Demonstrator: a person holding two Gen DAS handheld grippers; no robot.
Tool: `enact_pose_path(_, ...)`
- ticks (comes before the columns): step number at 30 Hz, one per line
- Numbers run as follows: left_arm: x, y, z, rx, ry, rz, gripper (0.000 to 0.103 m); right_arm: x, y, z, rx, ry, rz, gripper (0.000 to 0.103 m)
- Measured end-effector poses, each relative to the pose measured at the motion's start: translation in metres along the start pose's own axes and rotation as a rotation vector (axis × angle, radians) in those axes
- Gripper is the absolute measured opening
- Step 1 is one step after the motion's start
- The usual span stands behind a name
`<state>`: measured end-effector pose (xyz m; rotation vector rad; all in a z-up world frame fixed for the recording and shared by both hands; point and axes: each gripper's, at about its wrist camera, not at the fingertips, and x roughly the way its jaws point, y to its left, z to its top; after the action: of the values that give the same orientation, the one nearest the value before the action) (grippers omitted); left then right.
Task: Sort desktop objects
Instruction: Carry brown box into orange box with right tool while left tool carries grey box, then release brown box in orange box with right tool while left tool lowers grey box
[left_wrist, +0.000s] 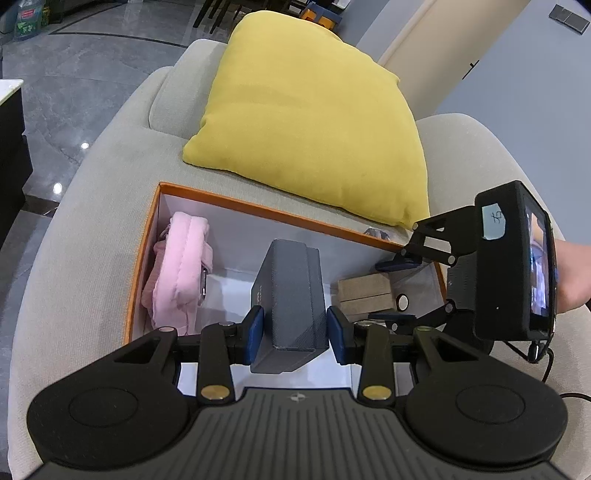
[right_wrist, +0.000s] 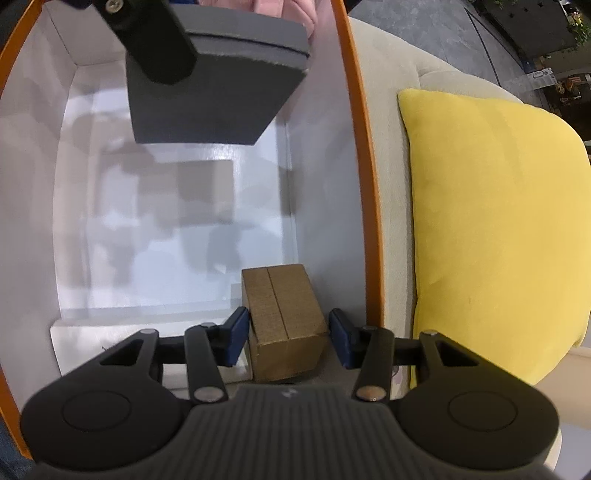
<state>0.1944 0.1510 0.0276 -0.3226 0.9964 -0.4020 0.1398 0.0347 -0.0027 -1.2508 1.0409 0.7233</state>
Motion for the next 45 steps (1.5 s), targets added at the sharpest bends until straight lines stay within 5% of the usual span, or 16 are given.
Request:
enact_pose_path(10, -0.005, 0.007, 0.001, -0.009, 0.002, -0.011, 0.042, -0.015, -0.007, -0.014, -0.038, 0.093, 0.001, 0.049)
enact_pose_path(17, -0.005, 0.008, 0.001, -0.012, 0.005, -0.016, 0.042, -0.032, -0.014, -0.018, -0.011, 0.072, 0.02, 0.048)
enact_pose_path(22, -0.005, 0.009, 0.001, 0.002, -0.004, -0.013, 0.042, -0.028, -0.015, -0.011, 0.052, 0.043, 0.058, 0.03)
enact_pose_path(27, 0.0, 0.007, -0.001, 0.06, -0.022, 0.018, 0.042, -0.019, -0.019, -0.016, 0.116, 0.053, 0.071, 0.025)
enact_pose_path(39, 0.035, 0.007, 0.0, 0.139, -0.036, 0.137, 0.042, -0.04, 0.002, 0.005, 0.306, -0.212, 0.222, 0.024)
enact_pose_path(45, 0.047, 0.009, 0.001, 0.14, -0.044, 0.161, 0.042, -0.03, -0.001, 0.014, 0.425, -0.326, 0.316, 0.044)
